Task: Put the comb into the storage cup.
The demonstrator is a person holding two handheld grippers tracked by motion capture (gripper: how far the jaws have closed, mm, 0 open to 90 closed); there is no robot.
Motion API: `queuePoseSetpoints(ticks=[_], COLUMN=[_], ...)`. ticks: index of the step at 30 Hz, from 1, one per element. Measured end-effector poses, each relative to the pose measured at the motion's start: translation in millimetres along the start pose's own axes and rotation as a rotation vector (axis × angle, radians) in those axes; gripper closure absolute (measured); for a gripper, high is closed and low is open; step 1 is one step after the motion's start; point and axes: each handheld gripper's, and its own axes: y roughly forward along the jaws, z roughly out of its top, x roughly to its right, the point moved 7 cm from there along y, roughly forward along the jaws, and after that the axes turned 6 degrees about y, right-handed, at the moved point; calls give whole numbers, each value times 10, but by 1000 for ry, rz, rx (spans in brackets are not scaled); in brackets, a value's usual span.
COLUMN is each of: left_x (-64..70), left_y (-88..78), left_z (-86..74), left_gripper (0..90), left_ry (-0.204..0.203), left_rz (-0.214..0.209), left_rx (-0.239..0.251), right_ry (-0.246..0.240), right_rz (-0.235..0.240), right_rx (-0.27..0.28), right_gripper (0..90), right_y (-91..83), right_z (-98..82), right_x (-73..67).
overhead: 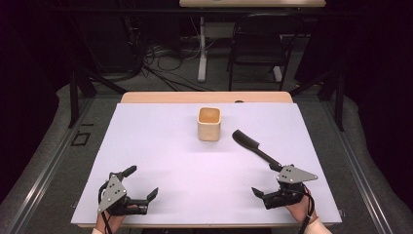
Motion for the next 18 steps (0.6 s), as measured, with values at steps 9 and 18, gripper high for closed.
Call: queuePoseSetpoints(ticks=[9, 18], left_x=[-3, -6], left_y=[3, 1], left_z=[-5, -3], left_gripper=[3, 3], left_ry=[-2, -3], left_rz=[3, 4], left_rx=[-3, -2], right_ry=[-5, 5], right_rz=[-6, -9], right_rx=[-17, -40], right_gripper=[0, 0], right_y=[52, 119], right_z=[32, 55], right_x=[65, 150])
